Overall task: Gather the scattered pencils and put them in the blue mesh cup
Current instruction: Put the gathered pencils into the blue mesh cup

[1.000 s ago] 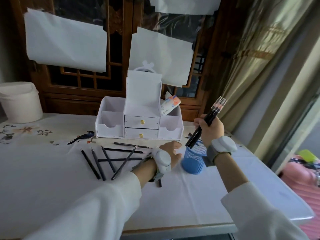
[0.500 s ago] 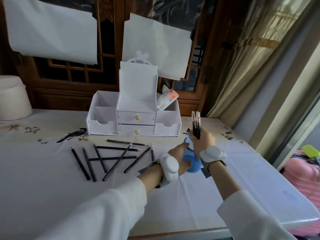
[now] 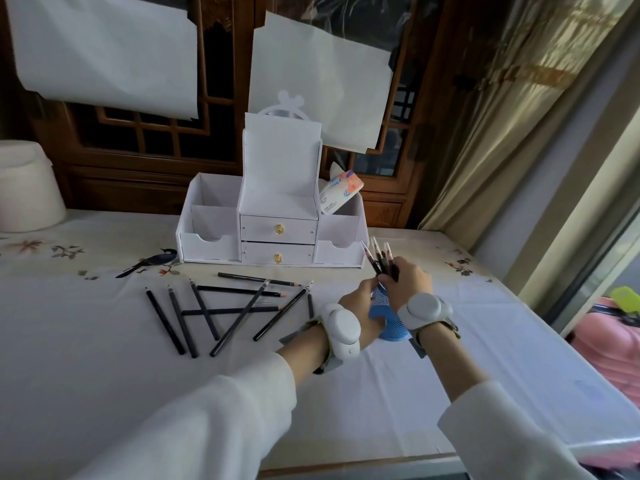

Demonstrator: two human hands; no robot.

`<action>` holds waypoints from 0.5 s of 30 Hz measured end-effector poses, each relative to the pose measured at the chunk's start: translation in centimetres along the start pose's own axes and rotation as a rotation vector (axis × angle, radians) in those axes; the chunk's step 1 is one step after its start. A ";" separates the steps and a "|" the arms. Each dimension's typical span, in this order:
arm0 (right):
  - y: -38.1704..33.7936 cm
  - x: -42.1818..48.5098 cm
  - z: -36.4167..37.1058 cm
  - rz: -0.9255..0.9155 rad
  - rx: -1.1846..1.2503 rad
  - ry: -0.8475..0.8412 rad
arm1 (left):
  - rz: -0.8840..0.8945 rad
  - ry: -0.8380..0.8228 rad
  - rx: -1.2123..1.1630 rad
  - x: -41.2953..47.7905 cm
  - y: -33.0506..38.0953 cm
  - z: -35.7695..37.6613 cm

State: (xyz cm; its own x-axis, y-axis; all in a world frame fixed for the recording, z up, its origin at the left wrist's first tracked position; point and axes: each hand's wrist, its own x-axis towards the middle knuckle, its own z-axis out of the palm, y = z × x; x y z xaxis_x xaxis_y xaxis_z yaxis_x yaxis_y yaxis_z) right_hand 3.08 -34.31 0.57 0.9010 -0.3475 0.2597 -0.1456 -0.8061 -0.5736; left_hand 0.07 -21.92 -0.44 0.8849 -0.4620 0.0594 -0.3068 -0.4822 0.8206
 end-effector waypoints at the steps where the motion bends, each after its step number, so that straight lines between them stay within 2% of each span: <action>1: 0.0 -0.1 -0.1 -0.002 -0.001 -0.002 | -0.007 0.004 0.004 -0.1 -0.1 -0.1; 7: -1.2 -1.0 -0.5 0.004 0.203 0.098 | -0.046 0.063 0.039 -1.4 -0.9 -1.6; 11: -2.7 -1.4 -1.1 -0.133 0.182 0.311 | -0.076 0.064 0.113 -2.3 -2.1 -3.1; 15: -5.1 -2.5 -0.6 -0.249 0.188 0.342 | -0.183 0.051 0.221 -3.7 -3.8 -5.3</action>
State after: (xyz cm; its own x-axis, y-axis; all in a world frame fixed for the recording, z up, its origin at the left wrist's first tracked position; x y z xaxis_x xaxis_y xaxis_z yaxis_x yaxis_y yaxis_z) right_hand 1.31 -29.59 3.30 0.7076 -0.3182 0.6309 0.1634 -0.7950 -0.5843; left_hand -0.17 -14.48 -0.73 0.9474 -0.3170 -0.0449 -0.2045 -0.7070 0.6770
